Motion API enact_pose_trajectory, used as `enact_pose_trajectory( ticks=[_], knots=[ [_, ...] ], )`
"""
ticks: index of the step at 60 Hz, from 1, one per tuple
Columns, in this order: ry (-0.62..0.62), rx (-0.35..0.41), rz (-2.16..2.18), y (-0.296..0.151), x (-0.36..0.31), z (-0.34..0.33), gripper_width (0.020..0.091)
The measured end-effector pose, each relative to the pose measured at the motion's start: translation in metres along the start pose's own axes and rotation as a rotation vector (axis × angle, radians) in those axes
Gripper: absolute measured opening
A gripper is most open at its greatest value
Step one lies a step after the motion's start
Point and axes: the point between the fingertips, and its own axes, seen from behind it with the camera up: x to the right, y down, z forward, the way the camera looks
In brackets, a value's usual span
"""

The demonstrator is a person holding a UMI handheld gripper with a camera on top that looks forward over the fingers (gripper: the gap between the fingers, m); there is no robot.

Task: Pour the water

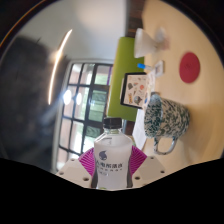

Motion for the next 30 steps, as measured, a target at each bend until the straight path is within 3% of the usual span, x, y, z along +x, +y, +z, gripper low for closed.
enact_pose_trajectory(
  ticks=[9, 30],
  knots=[
    [-0.095, 0.070, 0.480, -0.035, 0.012, 0.031, 0.0403],
    [-0.073, 0.093, 0.777, -0.017, 0.012, 0.010, 0.0414]
  ],
)
